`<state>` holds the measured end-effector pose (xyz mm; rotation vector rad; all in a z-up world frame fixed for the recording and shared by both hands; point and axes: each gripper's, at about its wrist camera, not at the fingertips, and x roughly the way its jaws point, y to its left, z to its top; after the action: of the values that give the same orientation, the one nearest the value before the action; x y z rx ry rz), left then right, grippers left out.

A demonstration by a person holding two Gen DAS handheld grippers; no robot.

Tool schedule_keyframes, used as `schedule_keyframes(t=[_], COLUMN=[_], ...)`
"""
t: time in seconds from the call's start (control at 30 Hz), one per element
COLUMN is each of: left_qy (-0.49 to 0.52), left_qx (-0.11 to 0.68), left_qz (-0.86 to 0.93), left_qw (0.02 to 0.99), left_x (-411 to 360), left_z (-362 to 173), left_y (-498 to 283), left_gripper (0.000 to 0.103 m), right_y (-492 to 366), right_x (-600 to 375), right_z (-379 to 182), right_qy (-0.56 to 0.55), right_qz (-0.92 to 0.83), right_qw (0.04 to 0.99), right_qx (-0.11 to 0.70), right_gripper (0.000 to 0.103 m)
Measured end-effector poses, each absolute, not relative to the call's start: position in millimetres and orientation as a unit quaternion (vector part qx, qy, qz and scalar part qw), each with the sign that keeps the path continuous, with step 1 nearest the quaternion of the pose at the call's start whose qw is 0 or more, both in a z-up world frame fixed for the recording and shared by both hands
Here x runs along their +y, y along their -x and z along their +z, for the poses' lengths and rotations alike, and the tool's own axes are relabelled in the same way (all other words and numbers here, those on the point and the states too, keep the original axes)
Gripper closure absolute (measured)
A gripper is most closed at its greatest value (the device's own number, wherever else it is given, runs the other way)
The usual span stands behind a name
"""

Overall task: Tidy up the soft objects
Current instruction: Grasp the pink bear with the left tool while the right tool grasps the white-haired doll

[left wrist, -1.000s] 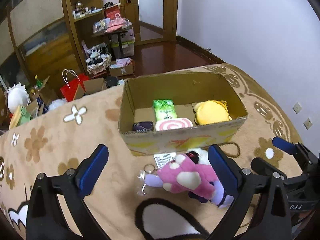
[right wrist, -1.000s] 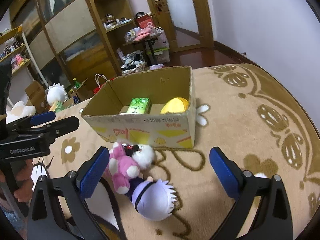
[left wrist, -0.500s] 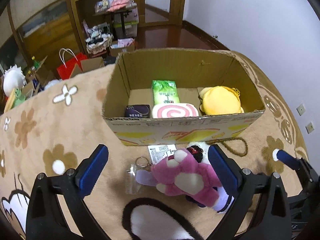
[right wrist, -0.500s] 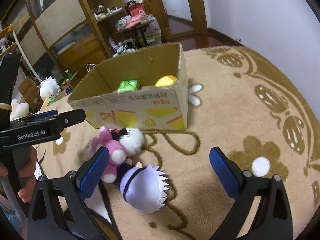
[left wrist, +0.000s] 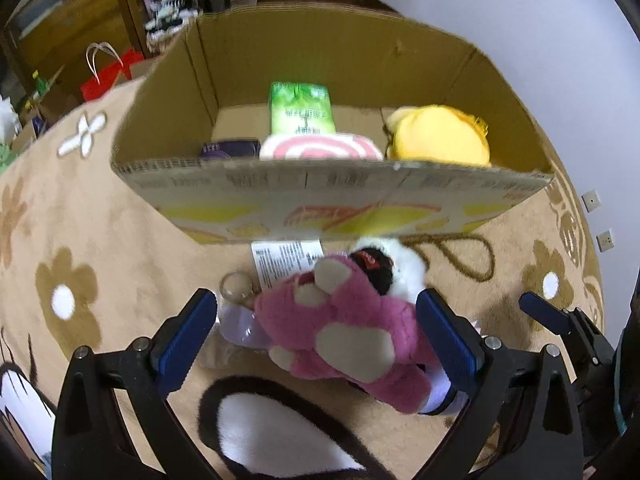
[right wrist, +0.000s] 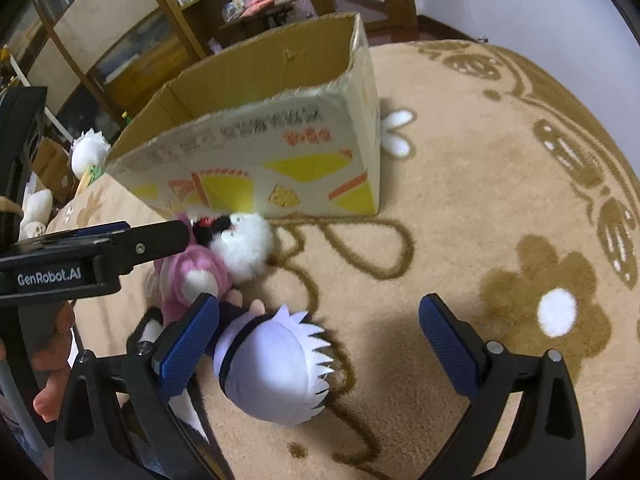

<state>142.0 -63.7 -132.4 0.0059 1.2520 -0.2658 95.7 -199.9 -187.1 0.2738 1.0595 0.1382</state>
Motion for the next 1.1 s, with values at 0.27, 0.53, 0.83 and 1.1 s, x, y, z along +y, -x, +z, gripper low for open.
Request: schedule_keyframes(t=[0.27, 0.53, 0.83, 1.1], left_qy=[0.038, 0.024, 0.004, -0.009], left_qx=[0.621, 0.626, 0.625, 0.615], left_qz=[-0.128, -0.126, -0.114, -0.094], left_qw=[0.772, 0.769, 0.772, 0.783], left_x=[-56, -67, -74, -78], left_z=[-147, -158, -165, -156], left_y=[-143, -144, -144, -141], left_gripper=[0.004, 0.005, 0.021, 0.035], right_y=[-95, -96, -97, -102], right_x=[-178, -166, -152, -138], right_z=[-196, -206, -221, -229], right_qy=[-0.107, -0.096, -0.081, -0.062], right_qz=[0.108, 0.12, 0.136, 0.127], right_qw=[0.836, 0.824, 0.809, 0.811], right_qx=[0.527, 0.546, 0.566, 0.567], right_gripper=[0.0, 0.0, 0.0, 0.01])
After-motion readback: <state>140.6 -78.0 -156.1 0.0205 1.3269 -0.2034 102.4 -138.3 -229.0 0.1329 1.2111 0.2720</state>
